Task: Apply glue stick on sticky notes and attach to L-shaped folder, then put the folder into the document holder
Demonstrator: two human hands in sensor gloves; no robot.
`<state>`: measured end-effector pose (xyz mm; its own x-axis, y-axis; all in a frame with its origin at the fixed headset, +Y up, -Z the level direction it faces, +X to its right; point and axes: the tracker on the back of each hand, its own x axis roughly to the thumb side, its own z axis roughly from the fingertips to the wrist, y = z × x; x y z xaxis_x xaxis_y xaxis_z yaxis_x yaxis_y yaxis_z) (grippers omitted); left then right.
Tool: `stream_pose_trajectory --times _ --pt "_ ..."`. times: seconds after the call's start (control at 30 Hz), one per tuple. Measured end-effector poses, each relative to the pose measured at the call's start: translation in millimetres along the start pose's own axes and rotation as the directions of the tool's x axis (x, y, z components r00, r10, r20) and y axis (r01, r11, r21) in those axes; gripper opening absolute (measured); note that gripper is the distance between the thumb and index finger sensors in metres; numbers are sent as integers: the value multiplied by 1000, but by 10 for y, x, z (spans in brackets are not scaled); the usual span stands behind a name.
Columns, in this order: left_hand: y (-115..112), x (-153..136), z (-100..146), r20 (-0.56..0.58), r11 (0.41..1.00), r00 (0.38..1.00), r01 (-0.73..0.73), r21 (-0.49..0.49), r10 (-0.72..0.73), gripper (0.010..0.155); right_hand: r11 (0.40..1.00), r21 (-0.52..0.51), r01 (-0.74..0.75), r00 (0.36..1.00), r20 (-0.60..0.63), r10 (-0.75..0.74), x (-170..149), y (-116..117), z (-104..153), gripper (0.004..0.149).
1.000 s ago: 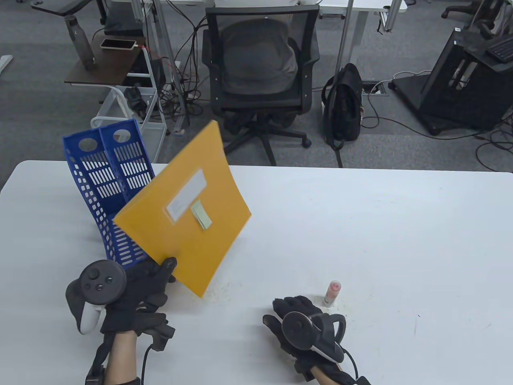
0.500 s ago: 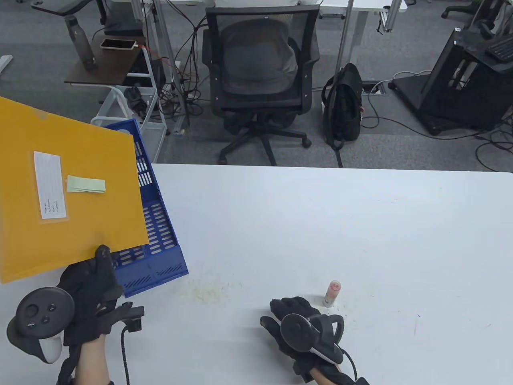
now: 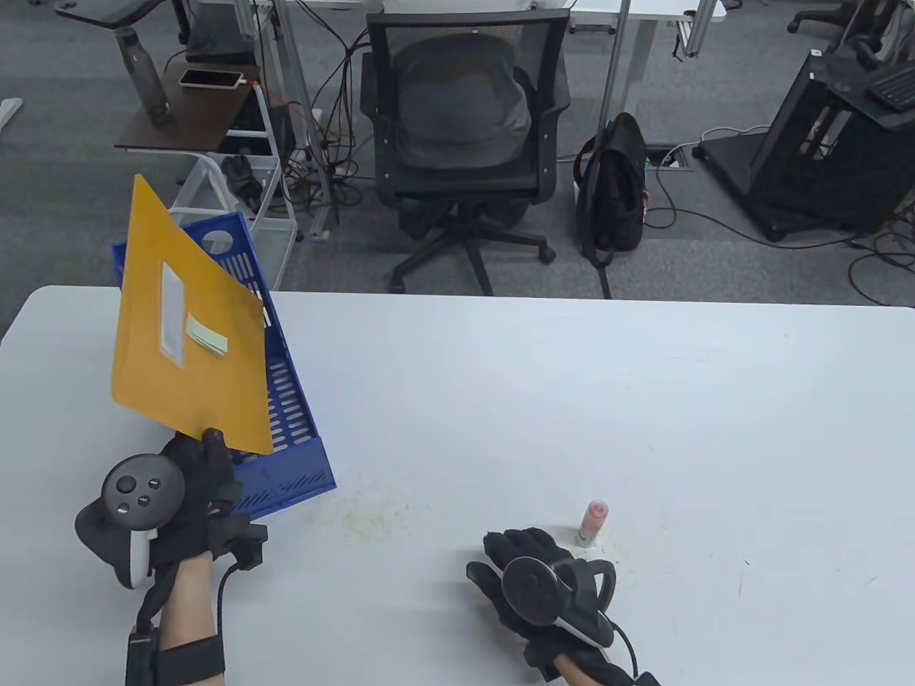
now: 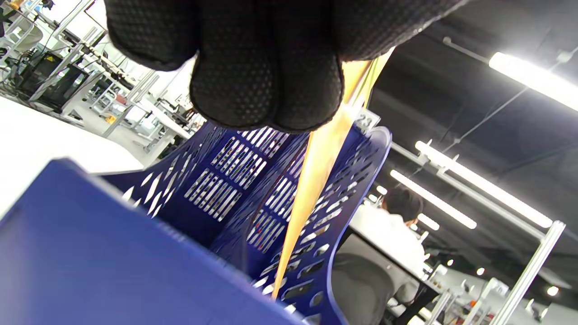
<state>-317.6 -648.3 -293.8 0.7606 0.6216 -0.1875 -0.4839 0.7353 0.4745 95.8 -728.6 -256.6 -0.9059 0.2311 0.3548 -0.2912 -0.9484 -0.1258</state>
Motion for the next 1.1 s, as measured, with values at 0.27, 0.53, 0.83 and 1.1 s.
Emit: stream_pose_trajectory --times 0.27,0.53,0.83,1.1 --pt "-308 -82 -125 -50 993 996 63 -102 -68 48 1000 14 -9 1000 23 9 49 14 -1 60" --pt "-352 -36 -203 -47 982 989 130 -137 -138 47 1000 28 -14 1000 28 13 66 23 -5 61" --pt "-413 -10 -235 -39 969 981 184 -165 -192 48 1000 28 -11 1000 26 10 64 20 -8 61" --pt "-423 17 -240 -45 961 975 208 -181 -219 48 1000 16 -11 999 34 11 69 9 -7 61"
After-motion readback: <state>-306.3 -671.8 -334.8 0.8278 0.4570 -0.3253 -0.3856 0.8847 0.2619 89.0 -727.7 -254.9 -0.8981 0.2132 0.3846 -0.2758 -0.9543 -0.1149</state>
